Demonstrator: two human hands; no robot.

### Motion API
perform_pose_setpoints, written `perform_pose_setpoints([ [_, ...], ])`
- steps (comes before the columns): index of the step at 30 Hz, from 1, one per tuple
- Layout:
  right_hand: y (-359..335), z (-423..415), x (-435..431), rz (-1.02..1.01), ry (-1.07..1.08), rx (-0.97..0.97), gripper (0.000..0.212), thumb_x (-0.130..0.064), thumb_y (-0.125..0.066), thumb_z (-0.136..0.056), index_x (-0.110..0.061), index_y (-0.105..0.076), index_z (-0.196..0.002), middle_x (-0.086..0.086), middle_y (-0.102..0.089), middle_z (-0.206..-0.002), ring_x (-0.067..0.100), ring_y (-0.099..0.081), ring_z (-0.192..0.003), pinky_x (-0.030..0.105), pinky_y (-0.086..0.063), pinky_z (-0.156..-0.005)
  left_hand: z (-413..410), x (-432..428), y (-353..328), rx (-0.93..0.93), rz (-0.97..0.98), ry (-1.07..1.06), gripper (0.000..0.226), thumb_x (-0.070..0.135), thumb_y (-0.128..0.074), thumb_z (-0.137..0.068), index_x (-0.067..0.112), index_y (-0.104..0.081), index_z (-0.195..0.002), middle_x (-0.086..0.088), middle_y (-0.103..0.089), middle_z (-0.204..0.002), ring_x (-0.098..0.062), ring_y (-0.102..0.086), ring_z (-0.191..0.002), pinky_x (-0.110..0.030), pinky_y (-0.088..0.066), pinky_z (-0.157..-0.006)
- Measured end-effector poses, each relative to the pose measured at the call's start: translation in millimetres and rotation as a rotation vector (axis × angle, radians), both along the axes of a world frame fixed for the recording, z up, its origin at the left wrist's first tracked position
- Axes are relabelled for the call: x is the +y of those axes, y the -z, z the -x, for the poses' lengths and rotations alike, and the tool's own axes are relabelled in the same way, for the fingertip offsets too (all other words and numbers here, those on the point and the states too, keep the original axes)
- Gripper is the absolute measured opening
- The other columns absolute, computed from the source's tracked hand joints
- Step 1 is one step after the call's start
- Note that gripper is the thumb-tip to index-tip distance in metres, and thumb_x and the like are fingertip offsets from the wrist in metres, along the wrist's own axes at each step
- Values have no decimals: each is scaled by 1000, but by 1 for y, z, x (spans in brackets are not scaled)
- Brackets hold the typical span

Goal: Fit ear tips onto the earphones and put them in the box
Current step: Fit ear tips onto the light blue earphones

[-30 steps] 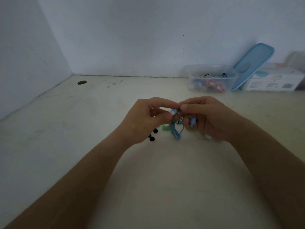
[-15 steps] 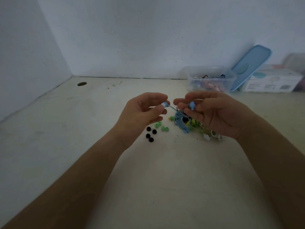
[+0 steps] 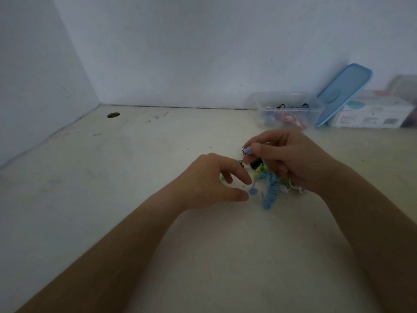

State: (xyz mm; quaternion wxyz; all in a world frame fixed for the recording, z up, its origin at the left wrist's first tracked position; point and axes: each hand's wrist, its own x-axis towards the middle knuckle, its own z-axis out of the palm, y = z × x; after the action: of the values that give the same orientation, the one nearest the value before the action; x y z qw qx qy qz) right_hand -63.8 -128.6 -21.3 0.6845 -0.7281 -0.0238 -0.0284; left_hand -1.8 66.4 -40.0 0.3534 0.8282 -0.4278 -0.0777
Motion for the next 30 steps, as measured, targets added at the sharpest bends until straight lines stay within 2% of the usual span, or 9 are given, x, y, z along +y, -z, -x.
perform_pose_setpoints([
  [2,5,-3,5,33,55,16,21,-26,-72,-76,-11,-75,-89,12,-74,-77,5,-36,-38,16,-31,-40,-8,8,-6,12,12,-43,16,28,-81,-78,31,-77,-93,33,-66,-79,2,-63,-78,-6,-41,-62],
  [5,10,-5,10,59,127,12,10,-18,-69,-87,-12,-75,-93,9,-74,-75,5,-38,-41,15,-35,-40,-28,27,-12,-44,98,-243,11,21,-73,-86,32,-75,-88,20,-72,-83,3,-66,-75,-9,-44,-68],
  [9,15,-8,12,69,146,-1,10,-15,-68,-90,-15,-75,-98,8,-77,-84,9,-43,-48,15,-40,-46,-48,54,-9,-89,-44,-459,13,20,-71,-87,32,-75,-89,18,-70,-88,11,-58,-70,-5,-37,-65],
  [14,16,-9,12,43,134,9,11,-12,-68,-90,-14,-74,-99,10,-77,-89,11,-48,-52,17,-44,-48,-49,58,-6,-19,-158,-390,15,21,-77,-82,34,-74,-88,12,-69,-90,3,-61,-71,-13,-42,-67],
  [20,18,-10,12,39,105,19,11,-10,-68,-90,-13,-74,-99,12,-77,-89,16,-51,-60,18,-47,-52,-43,52,-4,20,-216,-370,17,28,-86,-73,32,-74,-84,12,-69,-85,-3,-62,-73,-14,-44,-64],
  [25,18,-10,12,44,92,12,11,-10,-68,-90,-11,-74,-99,12,-76,-87,19,-50,-62,18,-47,-52,-41,45,1,-6,-212,-389,13,24,-82,-75,33,-73,-75,12,-70,-79,2,-61,-68,-15,-42,-65],
  [30,19,-10,11,64,78,6,12,-11,-69,-89,-9,-74,-100,12,-76,-86,28,-51,-73,18,-48,-53,-41,49,-3,18,-183,-404,20,20,-78,-78,36,-70,-87,14,-70,-81,-2,-64,-74,-20,-46,-67],
])
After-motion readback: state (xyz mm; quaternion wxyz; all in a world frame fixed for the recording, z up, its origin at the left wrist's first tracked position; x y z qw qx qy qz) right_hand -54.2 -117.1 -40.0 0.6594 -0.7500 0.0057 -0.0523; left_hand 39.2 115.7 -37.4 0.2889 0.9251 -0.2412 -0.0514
